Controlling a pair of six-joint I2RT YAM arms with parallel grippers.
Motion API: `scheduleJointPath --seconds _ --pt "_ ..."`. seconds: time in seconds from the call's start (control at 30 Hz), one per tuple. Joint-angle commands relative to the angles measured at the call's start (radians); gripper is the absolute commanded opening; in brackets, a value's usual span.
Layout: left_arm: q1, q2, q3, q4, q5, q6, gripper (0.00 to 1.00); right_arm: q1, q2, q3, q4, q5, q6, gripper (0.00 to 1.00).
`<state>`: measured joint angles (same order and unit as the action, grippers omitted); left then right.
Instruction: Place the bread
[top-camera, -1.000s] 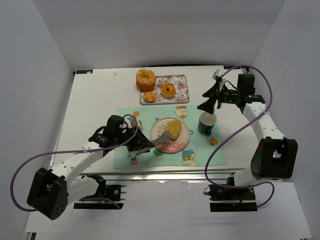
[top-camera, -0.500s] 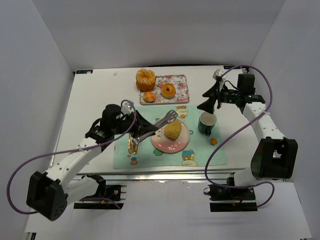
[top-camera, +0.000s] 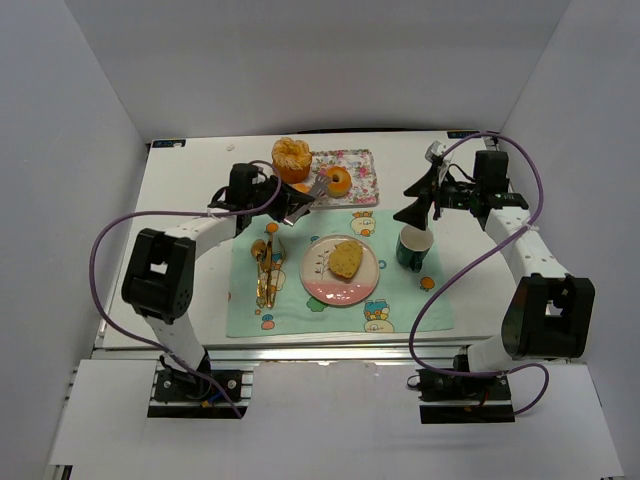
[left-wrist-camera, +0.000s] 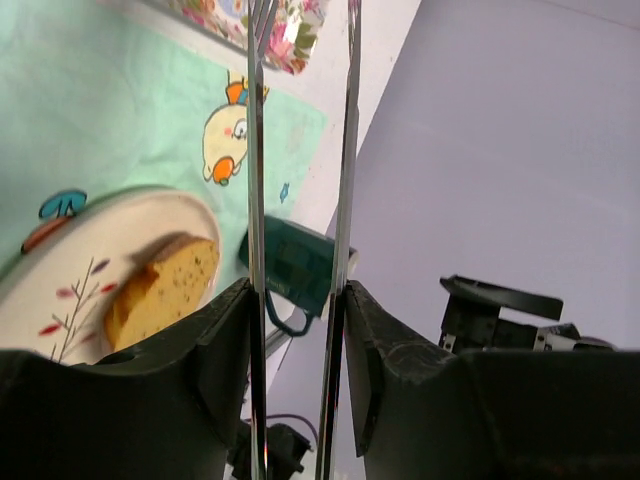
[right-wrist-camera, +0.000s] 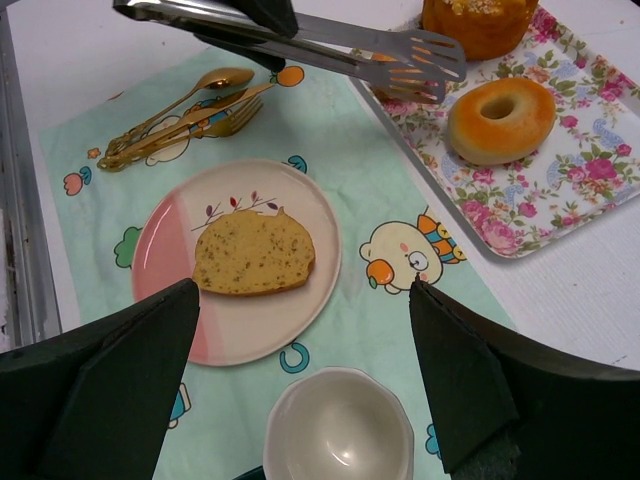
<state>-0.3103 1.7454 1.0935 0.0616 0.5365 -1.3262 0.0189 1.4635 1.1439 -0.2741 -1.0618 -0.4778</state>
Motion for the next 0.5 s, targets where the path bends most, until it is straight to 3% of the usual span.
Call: scheduleJointPath --seconds 0.0,0.47 --pt "0.000 0.018 0.080 0.038 0.000 -0.016 0.50 -0.005 -0.034 -0.021 0.042 -0.023 0.002 0.89" --pt "0.008 0.100 0.132 -0.023 0.022 -0.015 0.53 -0.007 -0.015 -0.010 0.049 -0.020 0.002 0.89"
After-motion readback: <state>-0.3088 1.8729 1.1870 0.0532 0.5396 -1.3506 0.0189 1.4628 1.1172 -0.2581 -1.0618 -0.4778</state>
